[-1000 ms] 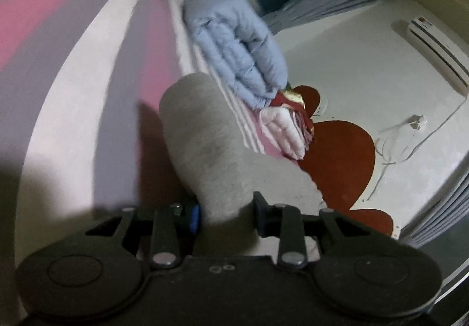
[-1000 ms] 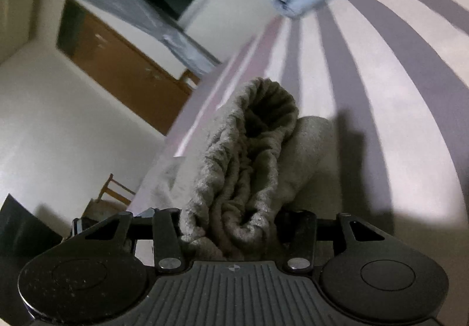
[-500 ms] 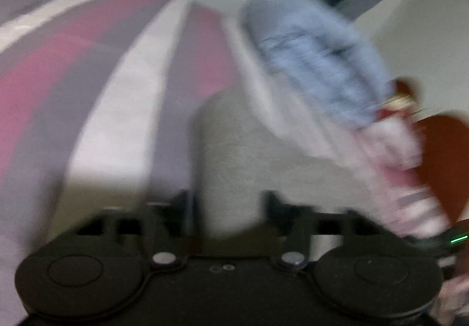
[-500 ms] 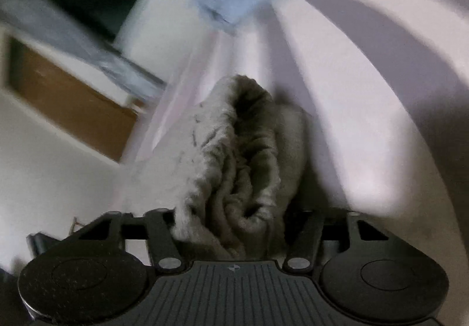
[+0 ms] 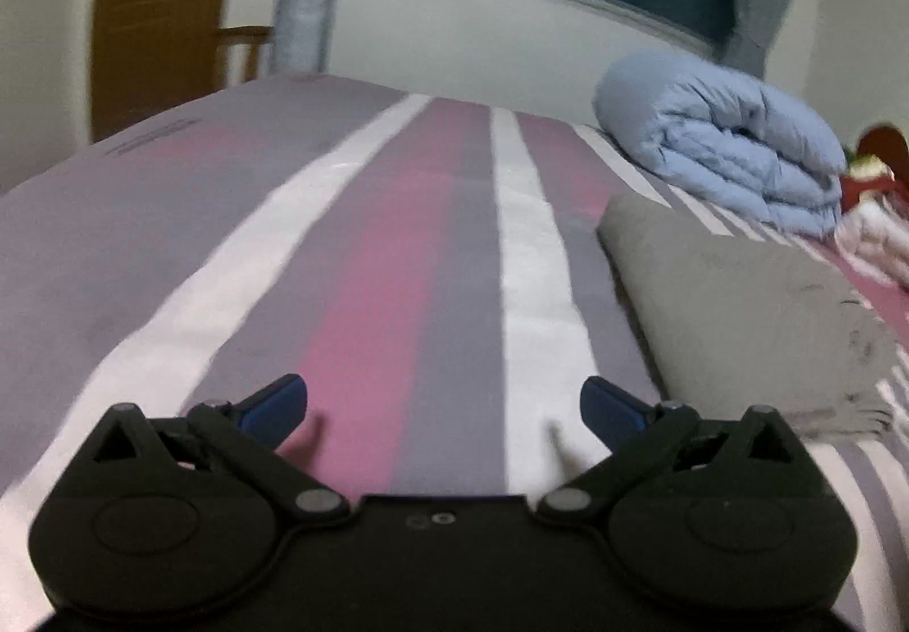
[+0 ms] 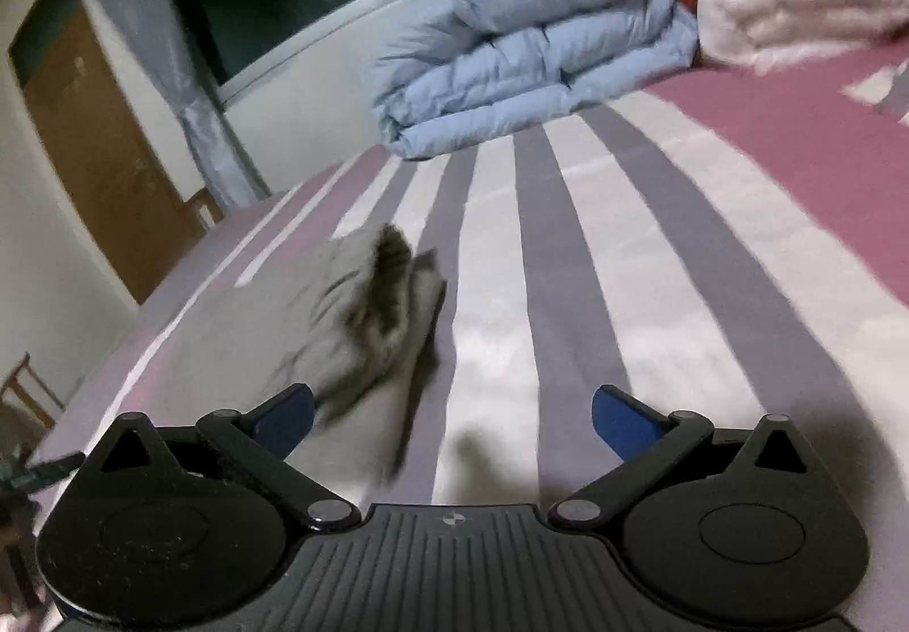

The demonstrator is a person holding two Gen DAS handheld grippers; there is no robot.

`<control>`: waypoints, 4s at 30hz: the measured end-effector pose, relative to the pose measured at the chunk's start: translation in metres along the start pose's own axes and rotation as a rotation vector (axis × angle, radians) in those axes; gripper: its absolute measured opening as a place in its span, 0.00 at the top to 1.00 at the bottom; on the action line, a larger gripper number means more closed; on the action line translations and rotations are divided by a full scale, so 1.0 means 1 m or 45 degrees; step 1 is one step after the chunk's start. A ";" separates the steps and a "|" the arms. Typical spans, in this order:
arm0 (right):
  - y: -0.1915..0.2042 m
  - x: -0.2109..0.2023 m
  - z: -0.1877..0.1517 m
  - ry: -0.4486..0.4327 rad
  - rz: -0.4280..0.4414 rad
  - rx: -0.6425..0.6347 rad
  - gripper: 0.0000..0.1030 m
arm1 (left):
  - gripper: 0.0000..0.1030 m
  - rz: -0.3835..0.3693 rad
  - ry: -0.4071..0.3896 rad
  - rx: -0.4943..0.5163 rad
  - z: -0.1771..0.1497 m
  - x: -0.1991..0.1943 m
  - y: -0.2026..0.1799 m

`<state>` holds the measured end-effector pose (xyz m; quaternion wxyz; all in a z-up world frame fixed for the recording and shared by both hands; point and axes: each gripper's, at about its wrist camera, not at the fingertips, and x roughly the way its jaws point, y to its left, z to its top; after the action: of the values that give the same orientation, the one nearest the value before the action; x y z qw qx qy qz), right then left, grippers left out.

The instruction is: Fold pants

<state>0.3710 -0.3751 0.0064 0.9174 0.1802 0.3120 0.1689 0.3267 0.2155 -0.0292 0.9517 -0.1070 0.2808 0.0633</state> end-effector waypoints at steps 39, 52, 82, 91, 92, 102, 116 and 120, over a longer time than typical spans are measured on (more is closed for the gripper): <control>0.174 -0.201 -0.216 -0.334 -0.153 -0.427 0.00 | 0.06 -0.288 -0.367 0.155 -0.170 -0.255 -0.141; 0.177 -0.191 -0.221 -0.315 -0.159 -0.438 0.00 | 0.06 -0.277 -0.368 0.198 -0.174 -0.254 -0.148; 0.178 -0.194 -0.222 -0.310 -0.155 -0.444 0.00 | 0.06 -0.287 -0.357 0.212 -0.180 -0.251 -0.151; 0.178 -0.194 -0.223 -0.308 -0.157 -0.445 0.00 | 0.06 -0.286 -0.356 0.211 -0.181 -0.251 -0.151; 0.179 -0.194 -0.223 -0.308 -0.156 -0.445 0.00 | 0.06 -0.287 -0.355 0.210 -0.181 -0.251 -0.151; 0.177 -0.195 -0.223 -0.308 -0.157 -0.445 0.00 | 0.06 -0.285 -0.356 0.208 -0.180 -0.251 -0.150; 0.174 -0.196 -0.223 -0.305 -0.157 -0.447 0.00 | 0.06 -0.300 -0.352 0.199 -0.181 -0.250 -0.147; 0.174 -0.196 -0.224 -0.304 -0.157 -0.452 0.00 | 0.06 -0.315 -0.350 0.197 -0.181 -0.250 -0.145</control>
<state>0.0483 -0.2547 0.0170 0.9737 0.0153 0.1771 0.1422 0.0498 0.0164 -0.0165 0.9870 -0.0575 0.1368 -0.0621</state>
